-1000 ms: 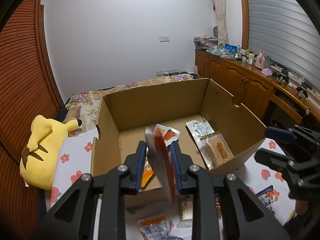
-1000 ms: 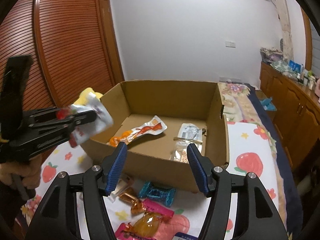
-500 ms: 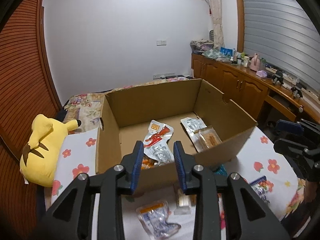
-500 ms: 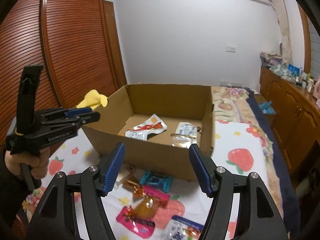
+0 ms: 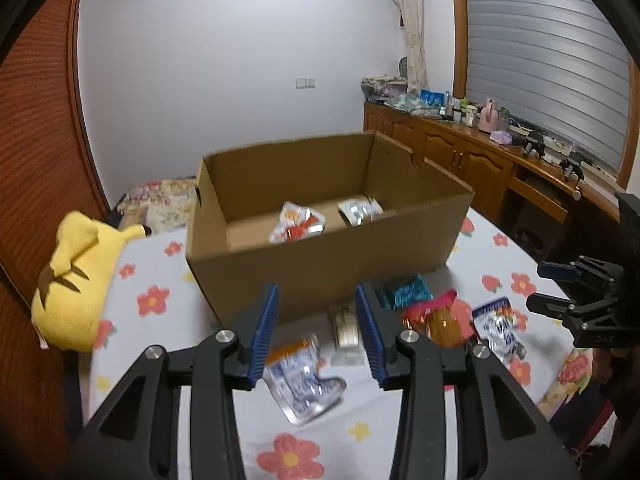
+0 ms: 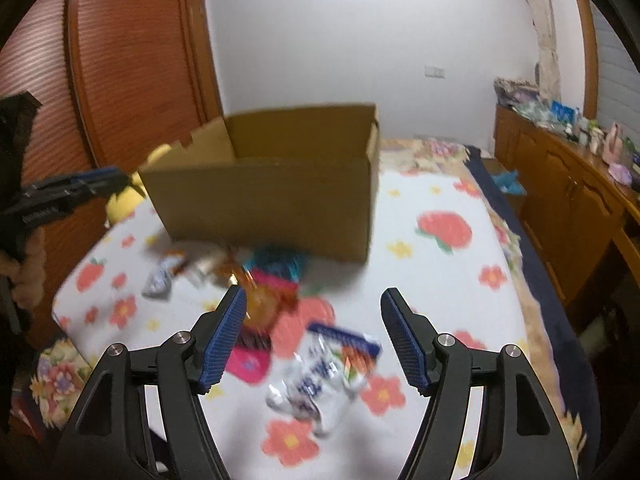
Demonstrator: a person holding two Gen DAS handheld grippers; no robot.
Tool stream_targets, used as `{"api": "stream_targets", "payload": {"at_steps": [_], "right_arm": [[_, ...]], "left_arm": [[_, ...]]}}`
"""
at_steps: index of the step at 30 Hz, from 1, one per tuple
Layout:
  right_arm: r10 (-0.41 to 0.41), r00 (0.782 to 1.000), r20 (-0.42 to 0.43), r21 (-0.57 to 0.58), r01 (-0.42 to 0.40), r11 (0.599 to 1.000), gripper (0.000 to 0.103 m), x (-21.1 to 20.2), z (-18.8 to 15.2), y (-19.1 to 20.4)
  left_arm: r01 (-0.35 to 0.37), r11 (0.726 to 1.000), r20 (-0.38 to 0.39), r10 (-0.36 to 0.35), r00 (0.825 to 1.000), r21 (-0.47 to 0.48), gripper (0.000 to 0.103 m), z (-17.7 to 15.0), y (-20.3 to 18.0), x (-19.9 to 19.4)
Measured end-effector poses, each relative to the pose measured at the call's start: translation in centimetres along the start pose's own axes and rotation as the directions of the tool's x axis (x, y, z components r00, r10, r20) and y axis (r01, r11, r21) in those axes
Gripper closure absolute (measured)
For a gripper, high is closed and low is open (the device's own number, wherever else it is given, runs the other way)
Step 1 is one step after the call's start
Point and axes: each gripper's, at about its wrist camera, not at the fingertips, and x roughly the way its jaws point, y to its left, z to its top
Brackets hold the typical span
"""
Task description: Organize snacks
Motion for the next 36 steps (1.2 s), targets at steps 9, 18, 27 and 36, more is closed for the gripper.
{"api": "stream_targets", "payload": {"at_steps": [9,18,27,36], "right_arm": [[-0.004,0.998,-0.063,0.011,0.005,1.000,0.031,1.1,-3.4,-0.9],[0.003,0.995,-0.103,0.040,0.001,0.999,0.031,3.3,-4.6,-1.3],[-0.047,0.991,-0.124,-0.005,0.047,0.999,0.031,5.1,-4.6,-0.5],[-0.049,0.994,-0.097,-0.042,0.045,0.998,0.052,5.1,-5.0,0.8]], "left_arm": [[0.006,0.999,-0.083,-0.010,0.996,-0.043,0.063,-4.1,0.6,2.6],[-0.002,0.998,-0.133,-0.007,0.991,-0.063,0.062,-6.2,0.7,4.7],[0.009,0.996,-0.135,-0.022,0.991,-0.094,0.058,-6.5,0.8,5.4],[0.006,0.992,-0.138,-0.023,0.990,-0.122,0.057,-6.2,1.5,5.5]]}}
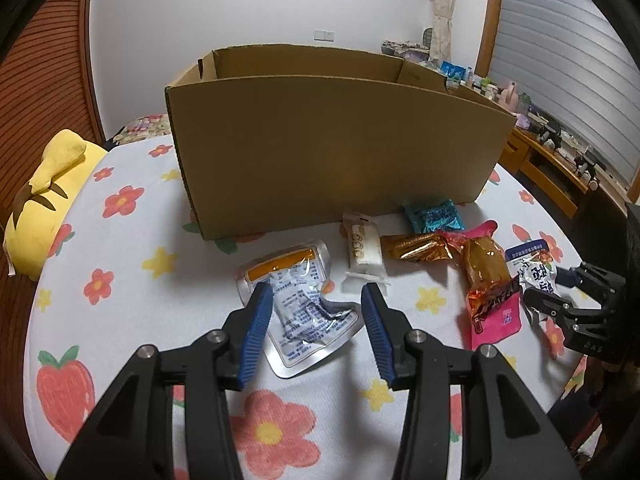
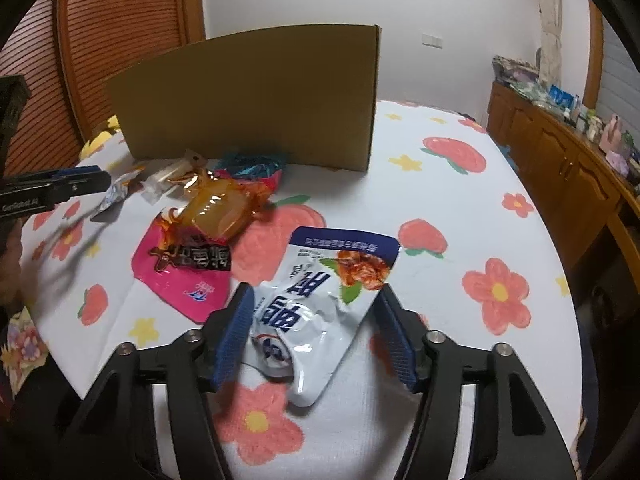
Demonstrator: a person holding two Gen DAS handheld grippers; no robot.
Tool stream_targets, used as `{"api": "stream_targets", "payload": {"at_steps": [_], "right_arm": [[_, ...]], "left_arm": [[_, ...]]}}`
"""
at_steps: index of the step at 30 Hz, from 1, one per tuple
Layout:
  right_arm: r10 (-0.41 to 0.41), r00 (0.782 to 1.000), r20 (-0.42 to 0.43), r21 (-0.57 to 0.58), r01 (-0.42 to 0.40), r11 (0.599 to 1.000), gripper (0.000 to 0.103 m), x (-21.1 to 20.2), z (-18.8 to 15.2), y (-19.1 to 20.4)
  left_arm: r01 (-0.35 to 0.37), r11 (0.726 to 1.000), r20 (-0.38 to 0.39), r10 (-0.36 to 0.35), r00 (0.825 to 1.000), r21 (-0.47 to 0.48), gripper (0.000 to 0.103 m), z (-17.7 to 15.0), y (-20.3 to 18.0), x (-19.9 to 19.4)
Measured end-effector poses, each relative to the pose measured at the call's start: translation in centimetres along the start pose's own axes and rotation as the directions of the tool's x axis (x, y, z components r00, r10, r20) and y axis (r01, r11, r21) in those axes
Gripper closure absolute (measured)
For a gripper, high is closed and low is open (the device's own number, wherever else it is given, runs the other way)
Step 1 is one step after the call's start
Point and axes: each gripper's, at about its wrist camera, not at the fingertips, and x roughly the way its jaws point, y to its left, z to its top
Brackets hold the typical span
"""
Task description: Organize snacks
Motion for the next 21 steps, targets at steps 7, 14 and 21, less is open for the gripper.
{"api": "stream_targets", "payload": {"at_steps": [7,14,21], "right_arm": [[0.003,0.999,0.032,0.004,-0.003,1.000,0.064,-0.9,0.2,0.2],[0.010,0.999,0.051,0.013,-0.011,1.000,0.069,-1.8,0.3,0.2],[0.021,0.998,0.056,-0.005,-0.021,1.000,0.071,-2.1,0.3,0.7]], "left_arm": [[-0.013,1.000,0.002,0.013,1.000,-0.004,0.056,0.3,0.2,0.0],[-0.031,0.999,-0.005,0.031,1.000,-0.043,0.053,0.9,0.7,0.7],[-0.068,0.996,-0.059,0.064,0.996,-0.065,0.051,0.6,1.4,2.4]]}}
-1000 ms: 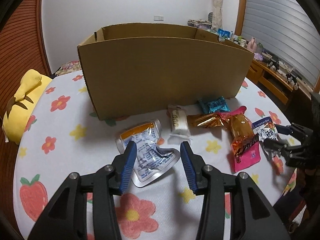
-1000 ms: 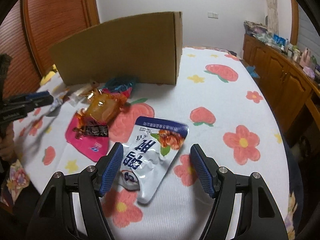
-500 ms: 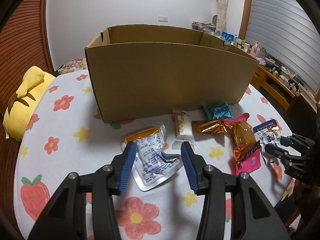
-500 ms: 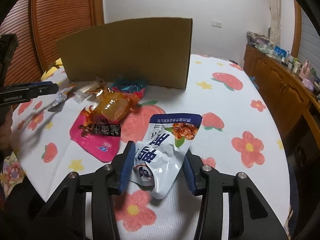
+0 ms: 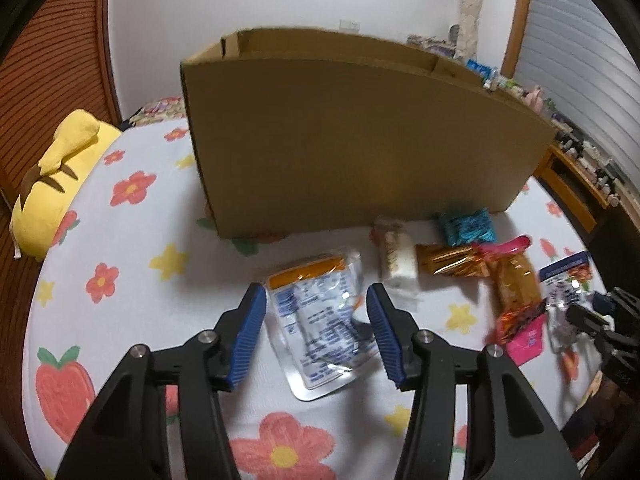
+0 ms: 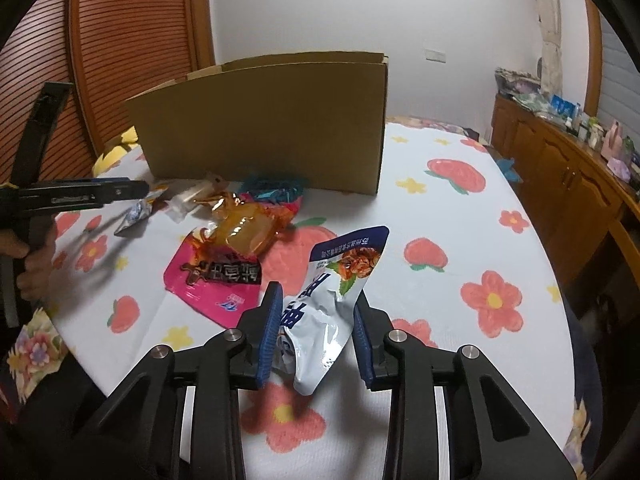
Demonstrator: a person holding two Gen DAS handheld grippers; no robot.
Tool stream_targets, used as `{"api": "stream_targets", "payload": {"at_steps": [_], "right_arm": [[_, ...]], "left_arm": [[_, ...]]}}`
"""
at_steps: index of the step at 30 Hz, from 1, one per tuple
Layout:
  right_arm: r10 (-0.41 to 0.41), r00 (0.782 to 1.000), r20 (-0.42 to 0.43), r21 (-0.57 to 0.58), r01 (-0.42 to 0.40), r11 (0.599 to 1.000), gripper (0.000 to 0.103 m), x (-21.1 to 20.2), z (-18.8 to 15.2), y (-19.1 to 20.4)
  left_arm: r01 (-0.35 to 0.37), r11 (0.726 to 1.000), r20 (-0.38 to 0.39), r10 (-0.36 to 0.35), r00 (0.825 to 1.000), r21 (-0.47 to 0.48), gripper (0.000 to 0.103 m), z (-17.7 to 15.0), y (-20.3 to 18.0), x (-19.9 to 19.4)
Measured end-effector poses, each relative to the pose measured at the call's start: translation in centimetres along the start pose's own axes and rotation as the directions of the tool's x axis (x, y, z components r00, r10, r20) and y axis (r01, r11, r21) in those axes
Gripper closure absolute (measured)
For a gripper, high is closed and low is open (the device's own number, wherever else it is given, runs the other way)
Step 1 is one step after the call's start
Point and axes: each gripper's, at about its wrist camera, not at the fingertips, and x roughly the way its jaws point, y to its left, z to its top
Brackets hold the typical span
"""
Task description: Organize snacks
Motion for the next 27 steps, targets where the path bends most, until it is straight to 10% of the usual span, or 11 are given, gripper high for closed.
{"api": "stream_targets", "payload": {"at_steps": [16,27], "right_arm": [[0.008,1.000,0.000,0.012,-0.008,1.000,0.071,0.1,-0.1,-0.1],[0.021,1.000,0.021,-0.010,-0.021,1.000,0.078,-0.6,0.2,0.4]], "left_arm": [[-0.029,0.998,-0.020,0.030,0.999,0.049,0.045,-0.9,-0.7,1.4],[0.005,0.997,0.037,-0.008,0.999,0.075,0.071,-1.8,-1.2,-0.5]]}}
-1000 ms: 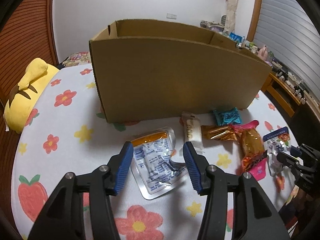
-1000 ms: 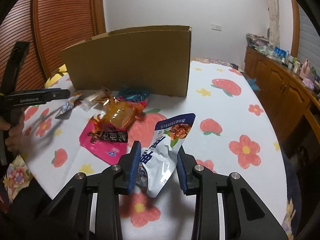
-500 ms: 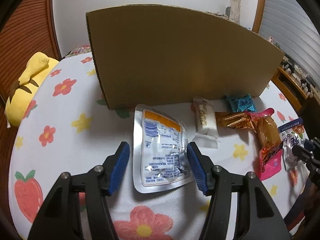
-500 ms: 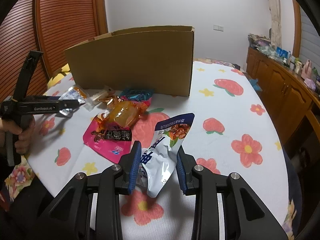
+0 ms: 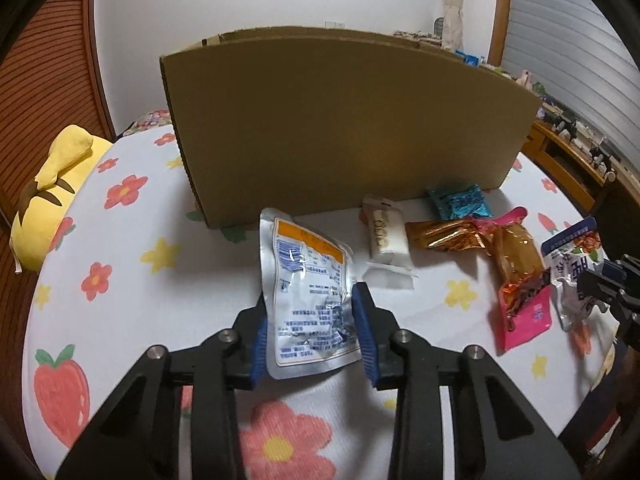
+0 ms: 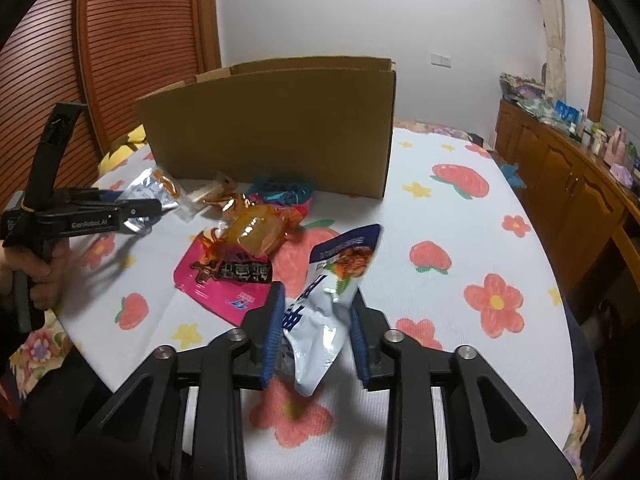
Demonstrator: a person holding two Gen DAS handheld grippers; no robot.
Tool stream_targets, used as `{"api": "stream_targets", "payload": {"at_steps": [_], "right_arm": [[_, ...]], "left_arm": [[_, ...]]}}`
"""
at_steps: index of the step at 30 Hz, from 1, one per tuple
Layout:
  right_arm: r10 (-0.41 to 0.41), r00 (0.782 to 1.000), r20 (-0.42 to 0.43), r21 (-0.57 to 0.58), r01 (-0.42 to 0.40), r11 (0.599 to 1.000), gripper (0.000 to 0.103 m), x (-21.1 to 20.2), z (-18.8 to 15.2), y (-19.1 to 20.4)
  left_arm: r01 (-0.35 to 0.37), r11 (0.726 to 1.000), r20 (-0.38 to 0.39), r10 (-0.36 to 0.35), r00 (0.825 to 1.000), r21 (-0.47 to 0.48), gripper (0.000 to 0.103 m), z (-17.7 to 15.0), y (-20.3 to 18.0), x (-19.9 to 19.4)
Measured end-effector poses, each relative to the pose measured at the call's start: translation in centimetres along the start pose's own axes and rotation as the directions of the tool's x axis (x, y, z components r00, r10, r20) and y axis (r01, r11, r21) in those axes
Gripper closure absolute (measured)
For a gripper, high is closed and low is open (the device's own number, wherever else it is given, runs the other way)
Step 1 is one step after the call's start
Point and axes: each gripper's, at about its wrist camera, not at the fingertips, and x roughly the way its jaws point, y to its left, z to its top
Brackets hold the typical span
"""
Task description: Organize snacks
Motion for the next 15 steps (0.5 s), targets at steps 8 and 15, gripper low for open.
{"api": "stream_targets", "payload": {"at_steps": [8,15], "right_arm": [[0.023,1.000,0.013,-0.028,-0.023,0.999,0.085,-0.5,0.8,0.9],[0.026,1.000,0.012,-0.047,-0.025,0.999,0.087,-0.5,1.0,1.4]], "left_arm": [[0.037,0.999,0.046,-0.037,0.998,0.013,0.080,-0.4,-0.8,-1.9],[0.056,0.998,0.071,-0.058,0.996,0.030,0.080,-0.4,-1.7,-3.3]]}}
